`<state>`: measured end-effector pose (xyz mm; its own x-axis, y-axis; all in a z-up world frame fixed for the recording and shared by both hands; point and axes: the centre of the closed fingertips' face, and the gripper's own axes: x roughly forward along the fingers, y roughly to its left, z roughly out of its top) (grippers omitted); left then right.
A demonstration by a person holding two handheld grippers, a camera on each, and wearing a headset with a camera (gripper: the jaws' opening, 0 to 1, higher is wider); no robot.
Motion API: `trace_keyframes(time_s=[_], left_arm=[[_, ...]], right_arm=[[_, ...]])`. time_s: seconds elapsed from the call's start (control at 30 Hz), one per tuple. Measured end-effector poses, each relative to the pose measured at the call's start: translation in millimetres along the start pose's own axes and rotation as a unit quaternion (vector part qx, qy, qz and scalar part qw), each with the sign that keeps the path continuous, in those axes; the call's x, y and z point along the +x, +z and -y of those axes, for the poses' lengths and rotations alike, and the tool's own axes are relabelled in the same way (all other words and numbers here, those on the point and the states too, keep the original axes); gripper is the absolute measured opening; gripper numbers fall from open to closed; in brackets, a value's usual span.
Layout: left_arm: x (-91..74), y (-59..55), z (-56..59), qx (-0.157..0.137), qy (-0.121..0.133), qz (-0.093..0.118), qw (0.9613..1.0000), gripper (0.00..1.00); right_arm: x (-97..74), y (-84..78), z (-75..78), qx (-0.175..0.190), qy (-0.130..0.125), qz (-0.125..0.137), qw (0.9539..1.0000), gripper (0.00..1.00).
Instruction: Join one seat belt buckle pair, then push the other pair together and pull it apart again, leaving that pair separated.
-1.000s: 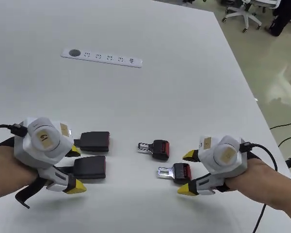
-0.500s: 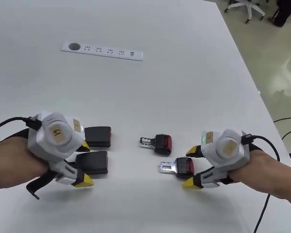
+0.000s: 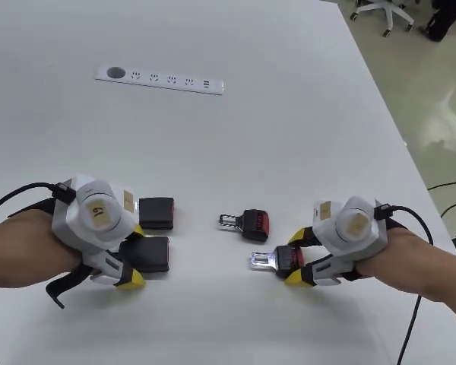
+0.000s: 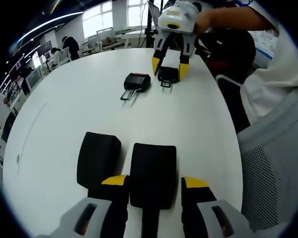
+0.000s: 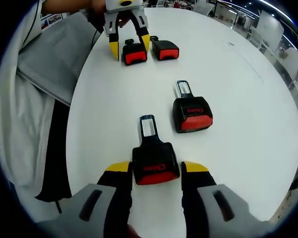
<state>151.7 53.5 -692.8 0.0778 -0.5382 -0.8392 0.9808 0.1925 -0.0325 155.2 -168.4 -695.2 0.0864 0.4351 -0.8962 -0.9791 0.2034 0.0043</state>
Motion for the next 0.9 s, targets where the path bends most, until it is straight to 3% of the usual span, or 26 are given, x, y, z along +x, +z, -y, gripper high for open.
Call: trace_keyframes(time_s=[0.2, 0.47, 0.9], left_arm=[[0.4, -0.2, -0.5, 0.001, 0.002, 0.000, 1.0000, 0.41], [1.0, -0.5, -0.9, 0.008, -0.003, -0.009, 0.9999, 0.36], [1.5, 0.2, 1.2, 0.027, -0.005, -0.020, 0.9994, 0.35]], right_arm=[[0.9, 4.0, -7.4, -0.026, 0.008, -0.007, 0.9996, 0.34], [0.8, 2.9, -4.1, -0.023, 0.008, -0.009, 0.9997, 0.34], [3.3, 9.5, -7.3, -0.017, 0.002, -0.008, 0.9998, 0.34]])
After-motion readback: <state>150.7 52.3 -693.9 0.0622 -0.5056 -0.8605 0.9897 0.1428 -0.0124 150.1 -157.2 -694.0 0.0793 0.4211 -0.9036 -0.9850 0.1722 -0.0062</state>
